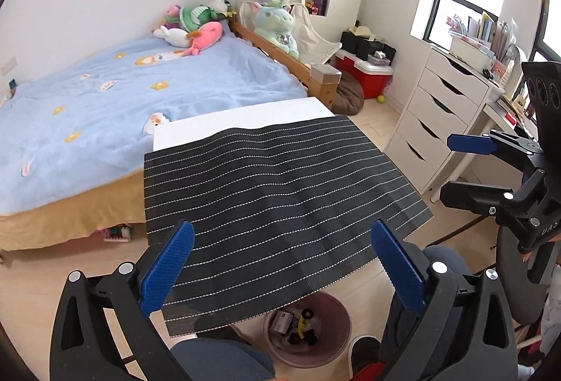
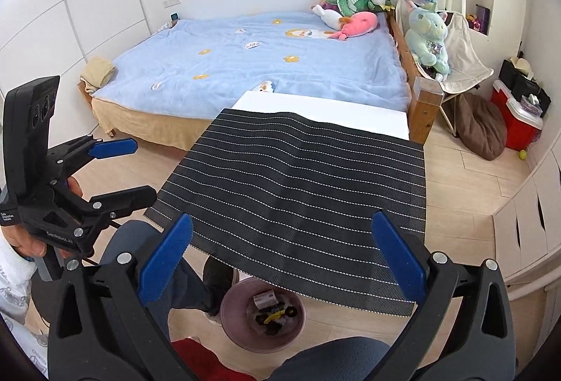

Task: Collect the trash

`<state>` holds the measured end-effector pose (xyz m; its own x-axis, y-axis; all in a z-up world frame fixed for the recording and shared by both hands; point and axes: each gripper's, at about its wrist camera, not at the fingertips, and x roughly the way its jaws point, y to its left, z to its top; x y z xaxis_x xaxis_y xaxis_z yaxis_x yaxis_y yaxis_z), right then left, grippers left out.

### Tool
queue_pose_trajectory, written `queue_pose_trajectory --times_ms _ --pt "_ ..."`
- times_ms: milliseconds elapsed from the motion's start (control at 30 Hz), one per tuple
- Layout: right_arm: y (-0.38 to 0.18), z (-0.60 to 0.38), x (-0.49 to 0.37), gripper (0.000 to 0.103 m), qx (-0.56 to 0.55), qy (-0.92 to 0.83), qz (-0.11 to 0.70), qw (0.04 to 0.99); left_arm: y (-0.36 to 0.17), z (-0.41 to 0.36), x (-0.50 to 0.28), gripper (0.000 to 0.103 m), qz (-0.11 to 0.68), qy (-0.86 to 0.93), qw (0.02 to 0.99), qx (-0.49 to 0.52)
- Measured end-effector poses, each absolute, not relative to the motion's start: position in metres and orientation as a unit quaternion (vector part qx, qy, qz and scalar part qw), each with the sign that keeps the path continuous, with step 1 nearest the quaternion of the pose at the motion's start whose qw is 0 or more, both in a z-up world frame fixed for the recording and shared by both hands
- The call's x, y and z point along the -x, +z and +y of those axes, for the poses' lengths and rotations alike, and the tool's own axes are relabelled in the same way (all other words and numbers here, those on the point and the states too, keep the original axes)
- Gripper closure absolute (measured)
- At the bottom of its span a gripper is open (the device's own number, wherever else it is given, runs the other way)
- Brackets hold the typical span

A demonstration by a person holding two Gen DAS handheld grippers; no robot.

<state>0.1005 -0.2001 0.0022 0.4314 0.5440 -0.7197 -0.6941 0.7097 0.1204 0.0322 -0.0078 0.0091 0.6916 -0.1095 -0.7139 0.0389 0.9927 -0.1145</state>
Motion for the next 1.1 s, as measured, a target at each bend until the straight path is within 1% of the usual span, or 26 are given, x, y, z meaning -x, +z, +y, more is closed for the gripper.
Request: queue_pose_trajectory --times_ms 1100 --pt "-0.0027 -0.2012 -0.1021 0.003 0.097 0.368 0.389 0.839 0.0115 -0.011 -0.0308 0.006 0.385 -0.04 0.921 0.05"
